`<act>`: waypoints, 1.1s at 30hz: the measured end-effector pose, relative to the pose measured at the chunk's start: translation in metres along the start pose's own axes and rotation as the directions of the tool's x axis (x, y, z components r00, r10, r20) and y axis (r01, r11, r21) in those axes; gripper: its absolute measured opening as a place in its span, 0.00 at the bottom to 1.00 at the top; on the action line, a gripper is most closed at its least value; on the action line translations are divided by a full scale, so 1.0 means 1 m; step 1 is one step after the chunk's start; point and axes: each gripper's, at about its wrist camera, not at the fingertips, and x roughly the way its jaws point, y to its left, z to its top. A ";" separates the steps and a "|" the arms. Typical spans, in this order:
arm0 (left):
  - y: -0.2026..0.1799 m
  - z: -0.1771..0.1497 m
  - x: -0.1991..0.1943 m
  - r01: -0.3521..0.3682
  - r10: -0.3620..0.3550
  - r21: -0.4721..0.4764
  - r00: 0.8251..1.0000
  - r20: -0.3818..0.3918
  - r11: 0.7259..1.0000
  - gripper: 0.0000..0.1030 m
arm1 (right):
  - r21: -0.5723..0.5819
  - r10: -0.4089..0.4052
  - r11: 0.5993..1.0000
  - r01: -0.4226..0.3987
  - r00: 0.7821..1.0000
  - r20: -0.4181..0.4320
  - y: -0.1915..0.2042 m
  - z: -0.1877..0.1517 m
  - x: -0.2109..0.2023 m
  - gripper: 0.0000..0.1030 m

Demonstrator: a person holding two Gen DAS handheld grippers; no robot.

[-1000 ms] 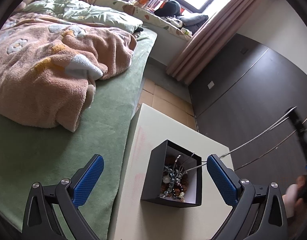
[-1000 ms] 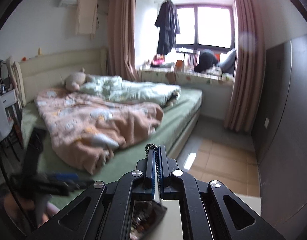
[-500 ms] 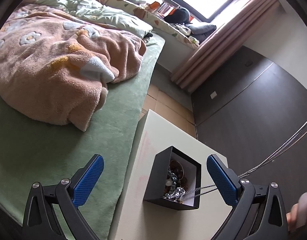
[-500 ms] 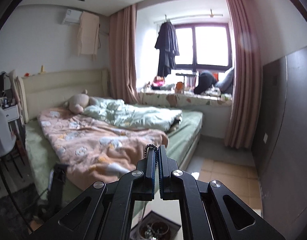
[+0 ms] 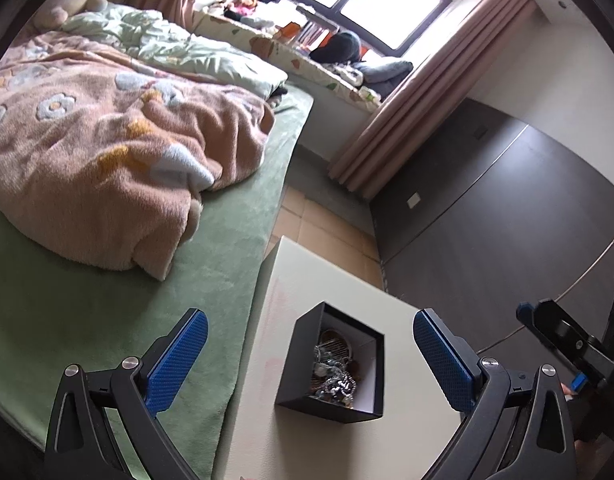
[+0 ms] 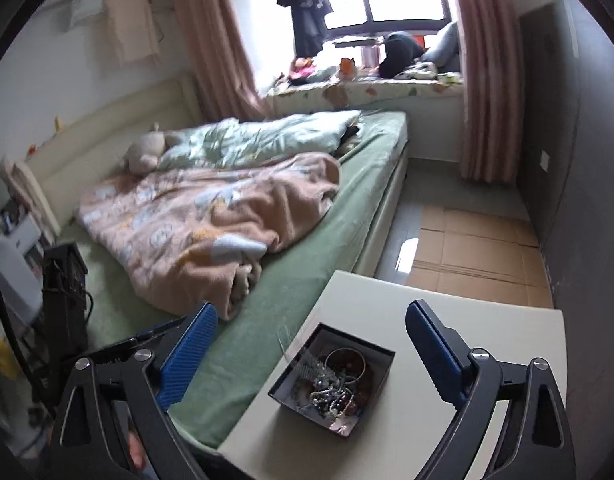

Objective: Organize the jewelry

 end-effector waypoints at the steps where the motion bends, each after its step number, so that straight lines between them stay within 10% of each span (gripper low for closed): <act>1: -0.002 0.001 -0.004 0.002 -0.002 0.003 1.000 0.009 1.000 1.00 | 0.027 -0.006 1.000 0.005 1.000 0.010 -0.003 -0.002 -0.008 0.93; 11: -0.061 -0.004 -0.072 -0.003 -0.017 0.245 0.997 0.081 0.969 1.00 | 0.198 -0.149 0.970 0.142 0.989 0.018 -0.030 -0.055 -0.095 0.93; 33: -0.116 -0.121 -0.116 0.014 0.034 0.573 0.997 -0.072 0.819 1.00 | 0.298 -0.196 0.930 0.213 0.977 -0.087 -0.032 -0.152 -0.176 1.00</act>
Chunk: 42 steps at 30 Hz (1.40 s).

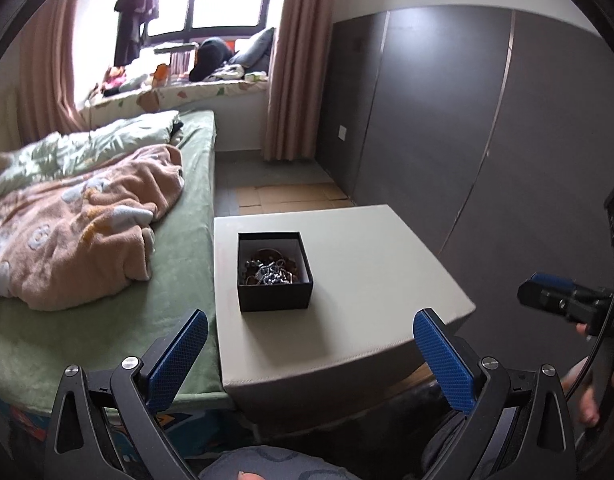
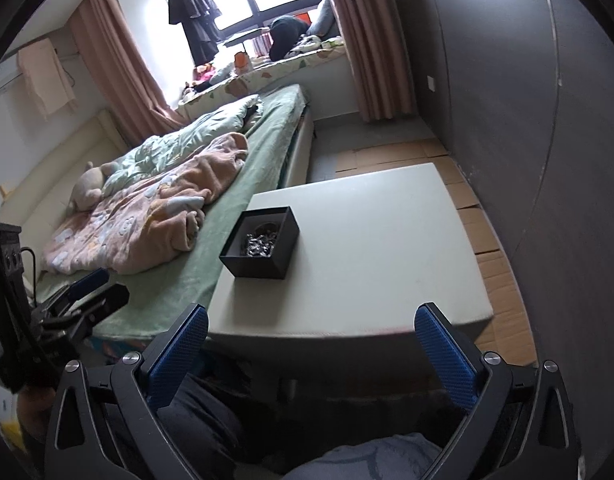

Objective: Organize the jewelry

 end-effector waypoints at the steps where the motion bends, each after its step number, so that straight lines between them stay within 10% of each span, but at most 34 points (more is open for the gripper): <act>1: -0.003 -0.002 -0.001 -0.007 0.007 0.013 1.000 0.007 1.000 1.00 | 0.006 -0.003 1.000 0.002 1.000 0.003 -0.001 -0.003 -0.002 1.00; 42: -0.011 -0.016 -0.001 -0.047 0.049 -0.025 0.996 0.077 0.999 1.00 | -0.040 -0.108 0.993 0.111 0.992 0.072 0.004 -0.034 -0.008 1.00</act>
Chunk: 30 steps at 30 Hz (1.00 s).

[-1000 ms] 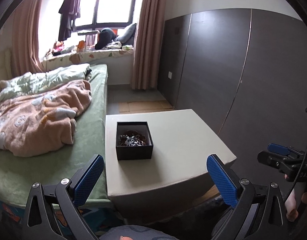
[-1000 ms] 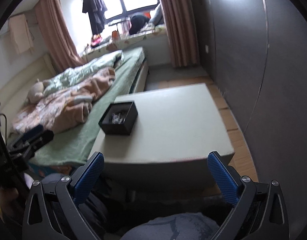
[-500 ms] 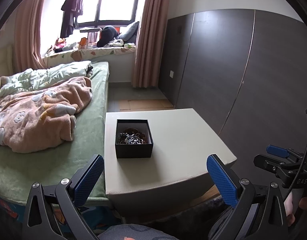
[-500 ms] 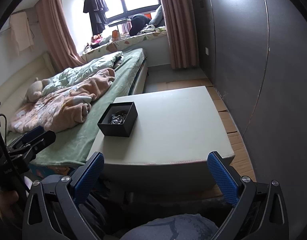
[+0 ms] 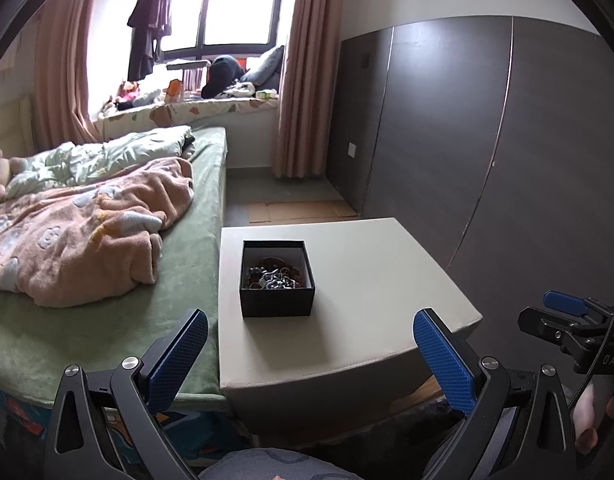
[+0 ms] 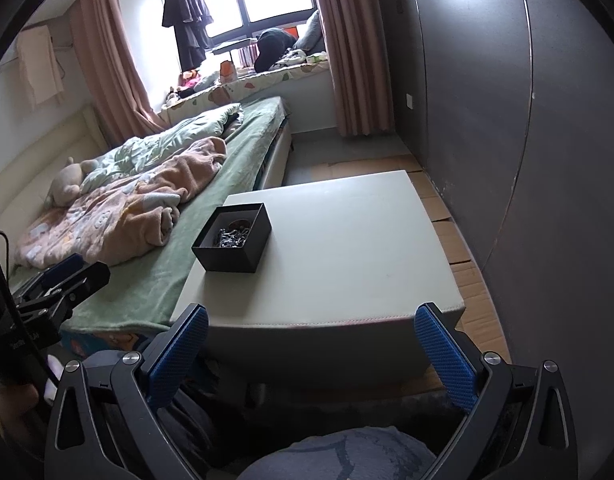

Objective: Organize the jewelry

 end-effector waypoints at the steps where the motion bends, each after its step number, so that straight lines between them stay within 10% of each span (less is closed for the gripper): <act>1: 0.000 0.000 0.000 -0.005 0.005 0.001 1.000 0.001 1.000 1.00 | 0.004 0.001 1.000 -0.001 1.000 0.000 0.000 0.000 0.000 1.00; 30: -0.001 0.000 -0.002 -0.030 0.030 0.025 1.000 0.000 0.999 1.00 | 0.034 0.010 0.999 -0.010 1.000 0.010 -0.004 -0.001 -0.006 1.00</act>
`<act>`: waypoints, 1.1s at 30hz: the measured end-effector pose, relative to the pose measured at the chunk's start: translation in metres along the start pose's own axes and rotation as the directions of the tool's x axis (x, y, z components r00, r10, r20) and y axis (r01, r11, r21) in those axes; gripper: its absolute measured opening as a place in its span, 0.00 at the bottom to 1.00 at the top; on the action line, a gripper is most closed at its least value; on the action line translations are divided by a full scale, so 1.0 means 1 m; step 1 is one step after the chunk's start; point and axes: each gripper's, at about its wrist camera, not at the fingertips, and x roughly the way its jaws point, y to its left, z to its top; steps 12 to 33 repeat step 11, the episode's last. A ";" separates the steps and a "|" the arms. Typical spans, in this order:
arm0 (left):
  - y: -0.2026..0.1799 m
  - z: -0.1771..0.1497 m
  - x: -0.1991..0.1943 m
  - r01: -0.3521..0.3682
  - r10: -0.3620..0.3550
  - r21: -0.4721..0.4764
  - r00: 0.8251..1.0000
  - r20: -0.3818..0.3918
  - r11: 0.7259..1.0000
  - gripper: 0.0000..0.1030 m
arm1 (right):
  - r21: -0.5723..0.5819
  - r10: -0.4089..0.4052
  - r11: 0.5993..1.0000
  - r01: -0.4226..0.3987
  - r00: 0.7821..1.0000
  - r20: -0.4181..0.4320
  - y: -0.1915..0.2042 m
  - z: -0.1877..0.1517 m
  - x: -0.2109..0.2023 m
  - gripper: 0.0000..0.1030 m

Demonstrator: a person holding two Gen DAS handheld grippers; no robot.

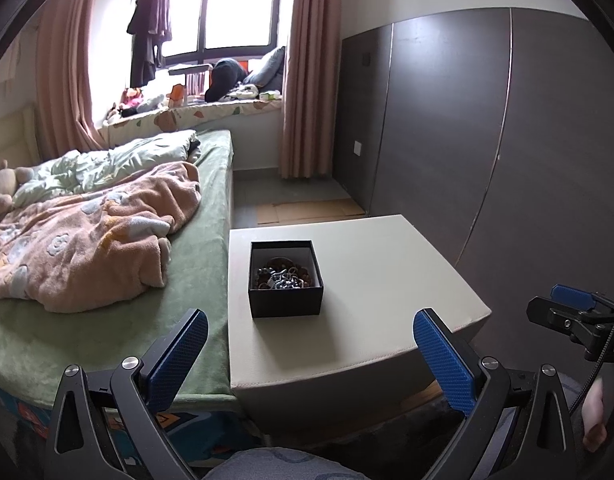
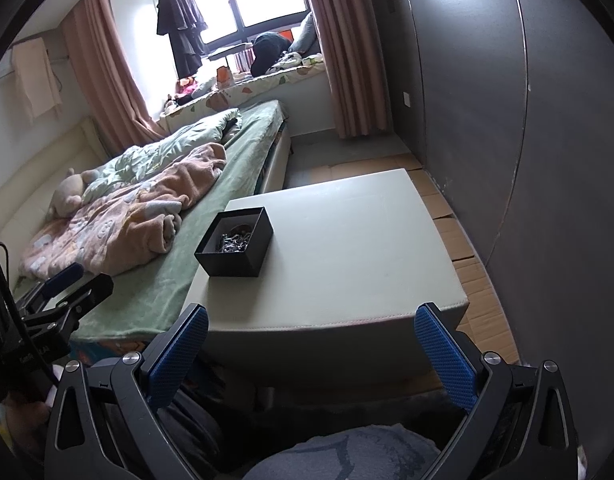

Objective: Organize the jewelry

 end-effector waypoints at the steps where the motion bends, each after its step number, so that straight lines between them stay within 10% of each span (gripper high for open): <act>1: 0.000 0.000 0.000 -0.003 0.003 -0.001 1.000 0.001 1.000 1.00 | 0.002 0.000 1.000 0.000 1.000 -0.001 0.000 0.000 0.000 1.00; 33: 0.005 -0.001 0.003 -0.011 0.011 -0.028 1.000 -0.004 1.000 1.00 | 0.020 0.003 1.000 -0.003 1.000 0.001 -0.001 0.000 0.001 1.00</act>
